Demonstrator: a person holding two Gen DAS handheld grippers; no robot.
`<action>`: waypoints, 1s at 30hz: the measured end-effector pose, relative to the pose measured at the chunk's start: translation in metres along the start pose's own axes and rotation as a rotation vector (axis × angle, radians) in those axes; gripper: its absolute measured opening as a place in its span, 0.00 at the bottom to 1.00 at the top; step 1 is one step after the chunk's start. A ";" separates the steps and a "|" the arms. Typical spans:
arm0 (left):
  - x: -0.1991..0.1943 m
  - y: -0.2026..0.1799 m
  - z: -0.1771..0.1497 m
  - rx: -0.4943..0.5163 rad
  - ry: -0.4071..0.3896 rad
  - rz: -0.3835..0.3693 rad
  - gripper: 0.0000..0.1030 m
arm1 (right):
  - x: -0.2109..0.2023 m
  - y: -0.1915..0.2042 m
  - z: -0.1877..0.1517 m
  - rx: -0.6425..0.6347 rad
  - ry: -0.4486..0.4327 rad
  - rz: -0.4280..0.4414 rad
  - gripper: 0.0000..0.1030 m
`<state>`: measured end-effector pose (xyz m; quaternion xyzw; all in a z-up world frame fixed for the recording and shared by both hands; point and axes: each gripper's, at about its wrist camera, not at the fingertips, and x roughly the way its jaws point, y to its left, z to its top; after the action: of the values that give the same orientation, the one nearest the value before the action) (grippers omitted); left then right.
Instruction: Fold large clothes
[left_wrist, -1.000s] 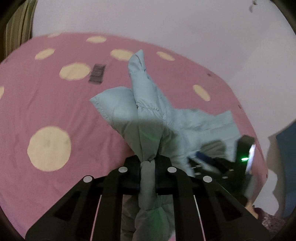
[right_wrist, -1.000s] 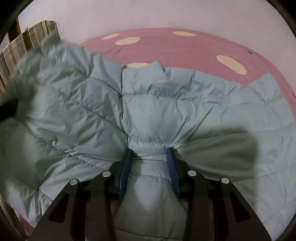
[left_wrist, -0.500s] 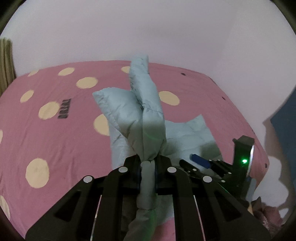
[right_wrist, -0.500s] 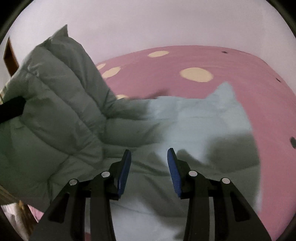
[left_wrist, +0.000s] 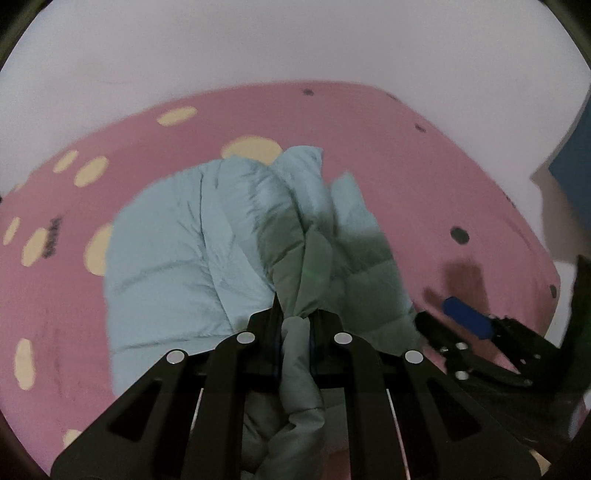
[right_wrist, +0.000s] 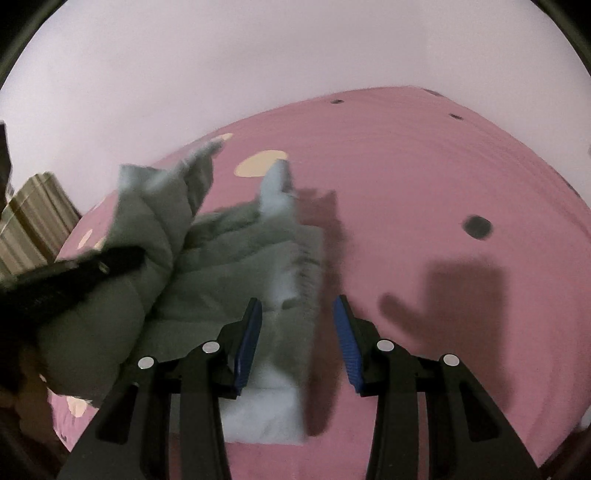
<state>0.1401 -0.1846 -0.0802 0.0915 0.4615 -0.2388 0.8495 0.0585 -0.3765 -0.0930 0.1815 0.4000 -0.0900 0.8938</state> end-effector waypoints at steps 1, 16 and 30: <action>0.008 -0.004 -0.002 -0.001 0.012 -0.001 0.09 | 0.000 -0.004 -0.002 0.009 0.003 -0.003 0.40; -0.035 -0.024 -0.024 -0.001 -0.146 -0.050 0.55 | -0.006 -0.020 0.000 0.068 -0.002 0.014 0.40; -0.061 0.121 -0.065 -0.244 -0.209 0.134 0.65 | 0.018 0.055 0.020 0.035 0.049 0.151 0.67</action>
<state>0.1234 -0.0351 -0.0734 -0.0069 0.3892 -0.1322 0.9116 0.1009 -0.3344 -0.0800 0.2292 0.4053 -0.0246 0.8846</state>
